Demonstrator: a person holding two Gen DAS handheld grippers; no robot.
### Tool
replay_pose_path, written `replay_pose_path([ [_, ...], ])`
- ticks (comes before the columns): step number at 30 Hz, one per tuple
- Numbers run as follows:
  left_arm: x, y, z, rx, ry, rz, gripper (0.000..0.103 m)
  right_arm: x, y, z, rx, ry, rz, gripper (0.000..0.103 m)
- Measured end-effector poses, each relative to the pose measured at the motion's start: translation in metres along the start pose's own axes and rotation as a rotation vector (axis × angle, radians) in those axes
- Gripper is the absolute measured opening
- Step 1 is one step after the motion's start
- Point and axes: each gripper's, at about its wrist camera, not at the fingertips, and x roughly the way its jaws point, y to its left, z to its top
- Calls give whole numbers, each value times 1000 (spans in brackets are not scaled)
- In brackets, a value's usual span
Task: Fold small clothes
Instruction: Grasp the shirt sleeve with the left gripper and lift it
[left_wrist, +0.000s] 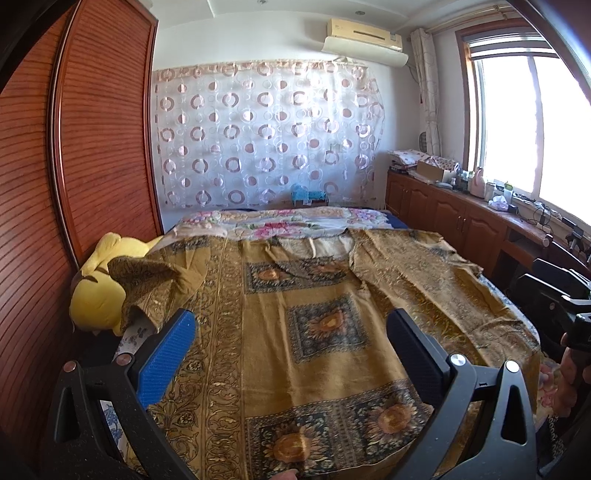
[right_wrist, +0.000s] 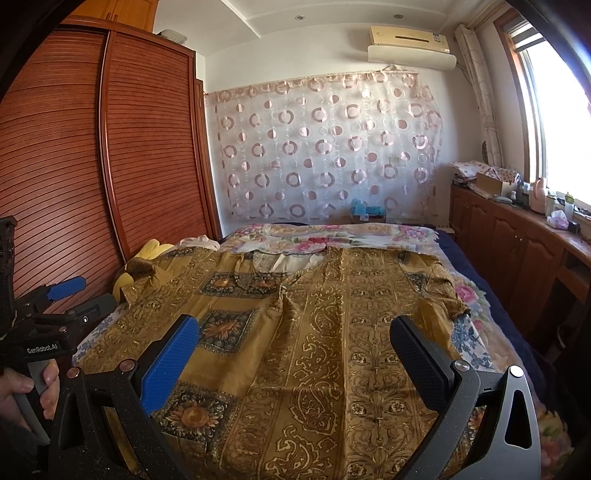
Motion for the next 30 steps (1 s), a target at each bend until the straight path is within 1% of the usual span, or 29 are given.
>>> replay_pose_path([
  [7, 22, 37, -14, -42, 67, 33, 103, 25, 2, 1, -24, 53, 48, 103],
  [14, 29, 68, -18, -63, 80, 75, 103, 39, 1, 3, -52, 85, 85, 103],
  [18, 36, 91, -19, -96, 101, 88, 103, 52, 3, 6, -76, 101, 105, 103],
  [22, 42, 110, -19, -107, 118, 120, 103, 61, 5, 7, -93, 111, 129, 103],
  [26, 47, 125, -19, -96, 130, 153, 103, 73, 8, 4, -104, 126, 157, 103],
  [30, 57, 149, -18, -111, 162, 189, 103, 82, 10, 0, -120, 150, 177, 103],
])
